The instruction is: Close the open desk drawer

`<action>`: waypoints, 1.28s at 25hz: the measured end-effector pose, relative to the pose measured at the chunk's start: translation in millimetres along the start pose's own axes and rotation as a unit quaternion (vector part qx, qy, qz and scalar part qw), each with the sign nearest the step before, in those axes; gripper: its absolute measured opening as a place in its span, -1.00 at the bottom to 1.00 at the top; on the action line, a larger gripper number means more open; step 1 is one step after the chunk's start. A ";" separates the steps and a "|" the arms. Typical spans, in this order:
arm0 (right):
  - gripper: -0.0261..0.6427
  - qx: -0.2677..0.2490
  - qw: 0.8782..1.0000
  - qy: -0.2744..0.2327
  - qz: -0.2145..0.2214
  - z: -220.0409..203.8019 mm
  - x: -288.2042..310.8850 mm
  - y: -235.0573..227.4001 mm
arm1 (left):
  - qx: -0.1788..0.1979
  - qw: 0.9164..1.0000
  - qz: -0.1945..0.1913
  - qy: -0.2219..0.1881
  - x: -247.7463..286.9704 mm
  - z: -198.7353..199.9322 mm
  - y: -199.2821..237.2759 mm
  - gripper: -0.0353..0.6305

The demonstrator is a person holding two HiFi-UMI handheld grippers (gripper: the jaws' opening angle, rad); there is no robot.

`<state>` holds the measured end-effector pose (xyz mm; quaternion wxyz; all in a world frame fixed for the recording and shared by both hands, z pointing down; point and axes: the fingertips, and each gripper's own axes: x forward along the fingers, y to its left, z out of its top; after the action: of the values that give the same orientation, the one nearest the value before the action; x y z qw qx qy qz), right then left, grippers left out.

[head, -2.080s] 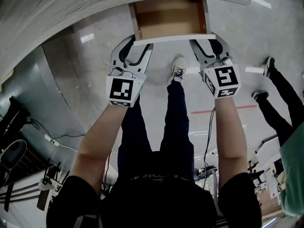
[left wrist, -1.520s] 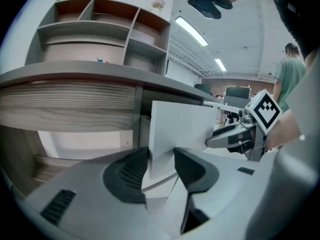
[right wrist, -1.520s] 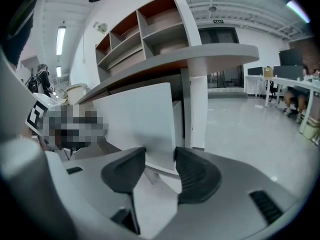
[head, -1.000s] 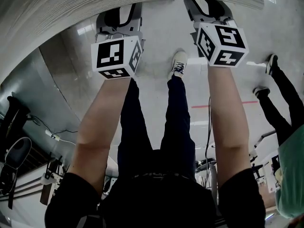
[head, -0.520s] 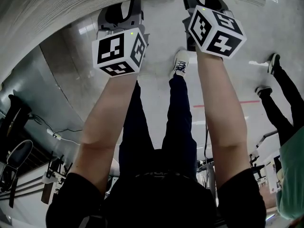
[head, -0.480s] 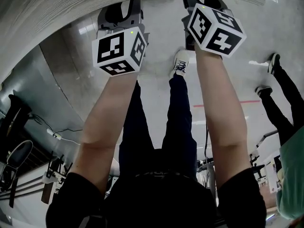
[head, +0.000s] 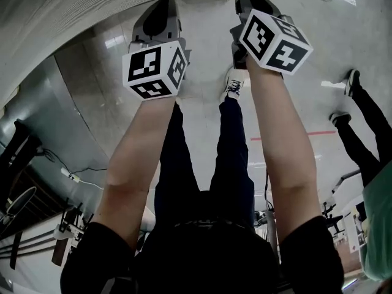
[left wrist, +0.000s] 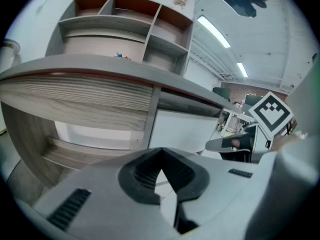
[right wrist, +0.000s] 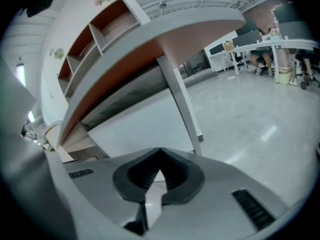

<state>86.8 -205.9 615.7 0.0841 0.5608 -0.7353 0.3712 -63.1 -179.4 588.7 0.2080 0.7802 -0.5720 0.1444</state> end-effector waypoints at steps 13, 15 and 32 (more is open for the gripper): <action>-0.87 -0.040 0.990 0.002 0.135 5.4 -121.7 66.1 | 0.019 0.990 -0.142 0.010 -131.2 32.5 -37.8 -0.86; -0.87 -0.063 0.987 -0.010 0.148 18.3 -142.8 81.7 | 0.034 0.988 -0.154 -0.005 -147.4 52.6 -41.8 -0.86; -0.87 -0.098 0.961 -0.095 0.242 92.2 -310.5 216.4 | -0.009 0.951 -0.308 -0.010 -272.8 158.8 -119.4 -0.86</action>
<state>32.6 -7.7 284.8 -0.0242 0.3882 -0.8863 0.2514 -34.2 0.9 304.8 0.2436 0.9181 -0.3069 0.0604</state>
